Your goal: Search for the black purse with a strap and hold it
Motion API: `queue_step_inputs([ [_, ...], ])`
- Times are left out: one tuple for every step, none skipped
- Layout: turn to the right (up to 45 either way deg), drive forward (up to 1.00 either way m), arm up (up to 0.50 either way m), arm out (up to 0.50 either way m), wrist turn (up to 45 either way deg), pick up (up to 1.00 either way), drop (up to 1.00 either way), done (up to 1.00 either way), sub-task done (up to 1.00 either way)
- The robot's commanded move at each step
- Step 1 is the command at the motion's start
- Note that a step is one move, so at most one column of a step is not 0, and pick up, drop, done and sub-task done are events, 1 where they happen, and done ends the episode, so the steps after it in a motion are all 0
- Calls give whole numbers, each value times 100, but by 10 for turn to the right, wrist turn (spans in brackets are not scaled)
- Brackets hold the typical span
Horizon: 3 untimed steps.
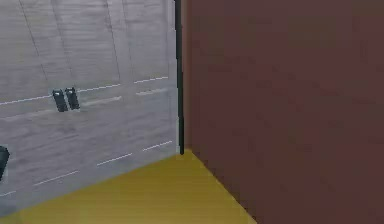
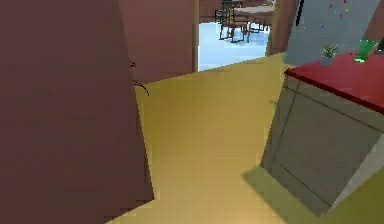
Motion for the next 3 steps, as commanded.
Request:
queue_step_inputs([
  [450,0,0,0,0,0,0,0,0],
  [450,0,0,0,0,0,0,0,0],
  [150,0,0,0,0,0,0,0,0],
])
